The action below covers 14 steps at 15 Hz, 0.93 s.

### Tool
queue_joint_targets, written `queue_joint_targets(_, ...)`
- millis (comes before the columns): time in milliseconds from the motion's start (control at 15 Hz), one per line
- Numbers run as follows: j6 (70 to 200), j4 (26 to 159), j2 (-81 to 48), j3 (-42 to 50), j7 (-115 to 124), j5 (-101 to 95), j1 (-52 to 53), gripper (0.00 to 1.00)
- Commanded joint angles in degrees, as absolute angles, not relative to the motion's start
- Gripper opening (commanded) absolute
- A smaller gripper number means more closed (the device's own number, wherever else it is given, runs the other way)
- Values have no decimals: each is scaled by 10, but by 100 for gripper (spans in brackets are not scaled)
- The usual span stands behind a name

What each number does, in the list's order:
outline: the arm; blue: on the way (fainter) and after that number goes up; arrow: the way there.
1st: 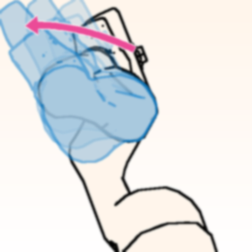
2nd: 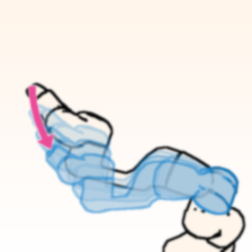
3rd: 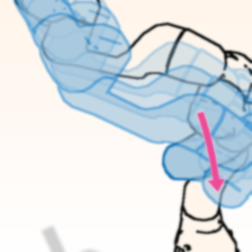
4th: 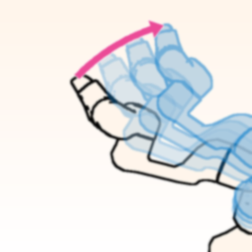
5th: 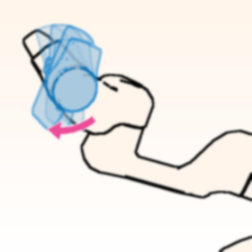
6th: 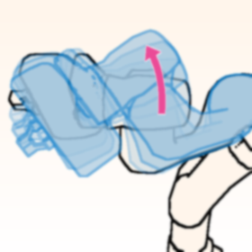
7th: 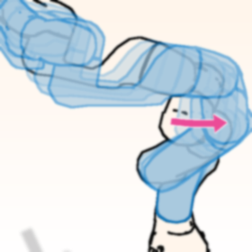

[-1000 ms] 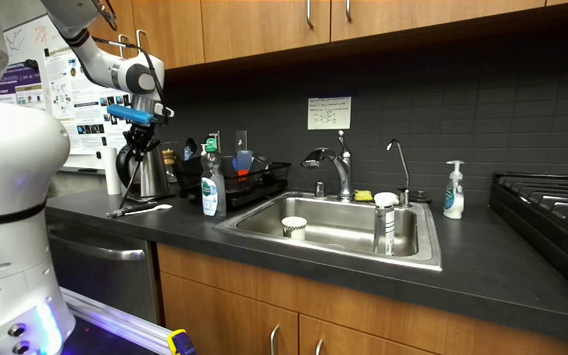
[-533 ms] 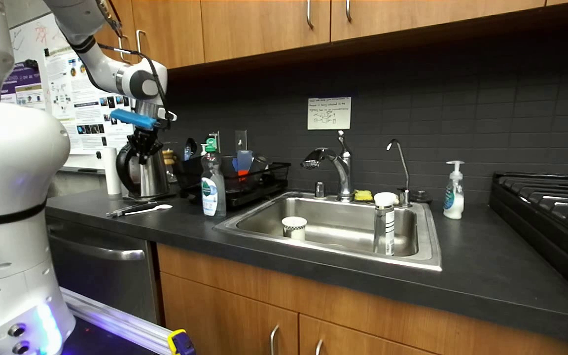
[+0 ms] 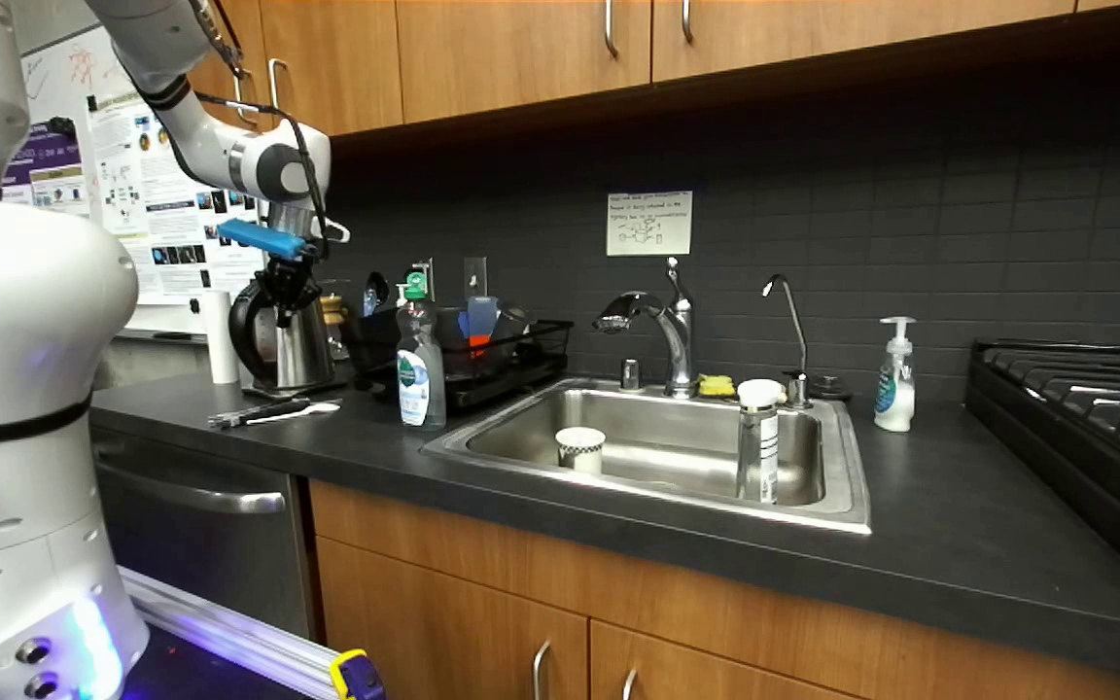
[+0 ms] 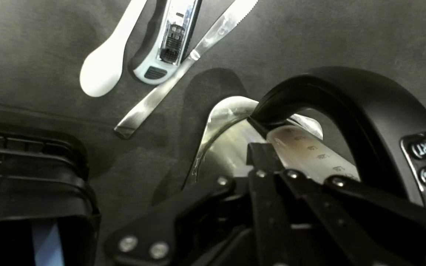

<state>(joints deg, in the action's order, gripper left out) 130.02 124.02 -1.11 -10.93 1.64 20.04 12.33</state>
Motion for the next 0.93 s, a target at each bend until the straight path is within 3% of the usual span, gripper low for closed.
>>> queue_joint_targets(0, 1314, 1286, 22, -110, 56, 197, 119, 31)
queue_joint_targets(667, 1323, 1387, 96, -96, 135, 169, 88, 98)
queue_joint_targets(867, 1335, 1401, 94, -100, 171, 152, 83, 100)
